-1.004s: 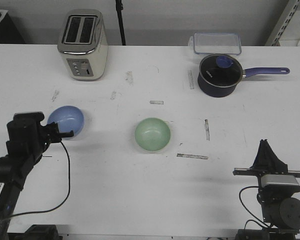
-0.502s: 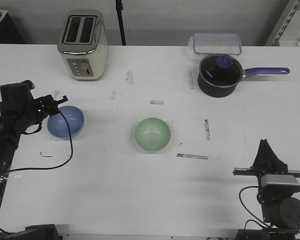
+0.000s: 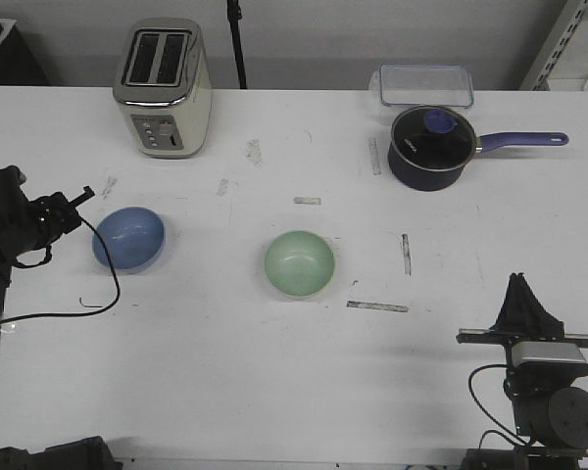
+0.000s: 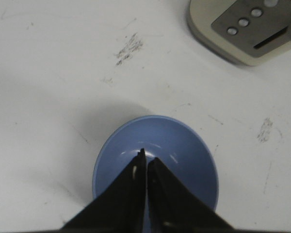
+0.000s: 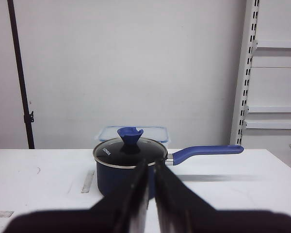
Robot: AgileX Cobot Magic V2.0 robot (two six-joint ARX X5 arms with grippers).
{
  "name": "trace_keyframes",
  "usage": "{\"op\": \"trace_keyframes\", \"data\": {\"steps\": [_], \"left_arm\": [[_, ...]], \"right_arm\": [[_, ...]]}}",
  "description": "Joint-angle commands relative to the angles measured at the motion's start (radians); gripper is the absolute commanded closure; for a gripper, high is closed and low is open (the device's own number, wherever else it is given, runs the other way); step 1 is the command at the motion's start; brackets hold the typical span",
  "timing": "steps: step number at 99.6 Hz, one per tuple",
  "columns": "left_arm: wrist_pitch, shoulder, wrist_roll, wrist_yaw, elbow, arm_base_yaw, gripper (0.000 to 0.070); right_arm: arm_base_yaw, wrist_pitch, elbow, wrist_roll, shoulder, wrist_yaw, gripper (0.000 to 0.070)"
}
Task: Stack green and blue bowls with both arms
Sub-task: 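Reach the left gripper forward and grasp the light blue bowl rim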
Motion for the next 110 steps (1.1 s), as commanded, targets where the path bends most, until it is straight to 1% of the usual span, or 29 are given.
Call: {"op": "trace_keyframes", "data": {"steps": [1,7,14,25,34,40,62,80,110], "left_arm": [[-0.021,0.035,-0.005,0.010,0.022,0.006,0.0569],[-0.041,0.057,-0.003,0.010,0.022,0.006,0.0493],[-0.050,0.087,0.004,0.013,0.022,0.006,0.0450],[-0.053,0.134,0.003,0.045,0.022,0.006,0.0435],[-0.064,0.176,0.002,0.080,0.022,0.006,0.0328],[-0.082,0.202,0.003,0.080,0.022,0.006,0.0285],[-0.093,0.265,0.006,0.079,0.022,0.006,0.0284],[-0.093,0.268,0.006,0.023,0.022,0.006,0.0284],[-0.095,0.305,0.021,0.023,0.021,-0.002,0.0287]], "right_arm": [[0.001,0.011,-0.002,0.005,0.001,0.001,0.0685],[0.001,0.011,-0.002,0.005,0.001,0.001,0.0685],[0.001,0.011,-0.002,0.005,0.001,0.001,0.0685],[0.001,0.011,-0.002,0.005,0.001,0.001,0.0685],[0.001,0.011,-0.002,0.005,0.001,0.001,0.0685],[0.001,0.011,-0.002,0.005,0.001,0.001,0.0685],[0.001,0.011,-0.002,0.005,0.001,0.001,0.0685],[0.001,0.011,-0.002,0.005,0.001,0.001,0.0685],[0.001,0.011,-0.002,0.005,0.001,0.001,0.0685]]}}
